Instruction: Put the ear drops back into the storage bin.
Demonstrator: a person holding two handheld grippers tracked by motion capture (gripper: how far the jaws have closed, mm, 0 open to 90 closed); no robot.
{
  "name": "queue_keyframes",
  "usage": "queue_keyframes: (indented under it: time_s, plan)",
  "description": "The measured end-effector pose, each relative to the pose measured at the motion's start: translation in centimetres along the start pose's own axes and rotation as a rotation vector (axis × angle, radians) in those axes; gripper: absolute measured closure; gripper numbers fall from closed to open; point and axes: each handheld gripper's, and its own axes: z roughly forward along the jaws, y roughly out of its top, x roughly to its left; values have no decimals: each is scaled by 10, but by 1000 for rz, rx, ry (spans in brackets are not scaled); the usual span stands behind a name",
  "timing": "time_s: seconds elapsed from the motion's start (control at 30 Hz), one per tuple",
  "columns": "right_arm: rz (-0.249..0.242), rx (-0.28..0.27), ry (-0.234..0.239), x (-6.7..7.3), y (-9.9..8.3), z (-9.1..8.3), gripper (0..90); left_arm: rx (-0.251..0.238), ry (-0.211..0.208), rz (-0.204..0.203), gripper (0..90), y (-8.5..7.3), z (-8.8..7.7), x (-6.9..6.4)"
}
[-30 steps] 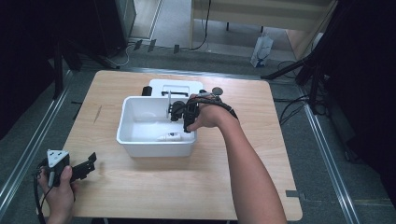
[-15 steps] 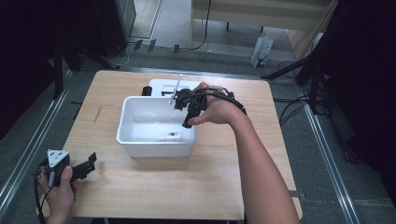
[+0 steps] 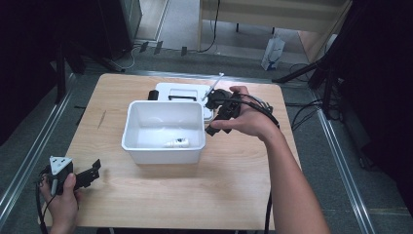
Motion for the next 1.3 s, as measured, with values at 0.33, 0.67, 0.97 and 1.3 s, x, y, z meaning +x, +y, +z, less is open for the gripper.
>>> queue_keyframes:
  time_s: [0.33,0.67,0.97,1.3]
  plan:
    - [107,2,6,-14,-48,-2,0,3,6,4,76,0,-1,0]
    - [179,11,2,-22,-93,9,0,-3,6,7,76,0,-1,-1]
    - [240,-9,-29,-24,-137,22,0,-5,15,13,76,0,-1,-1]
    - [357,-116,-123,-26,-201,38,0,-20,21,19,76,-1,-2,-3]
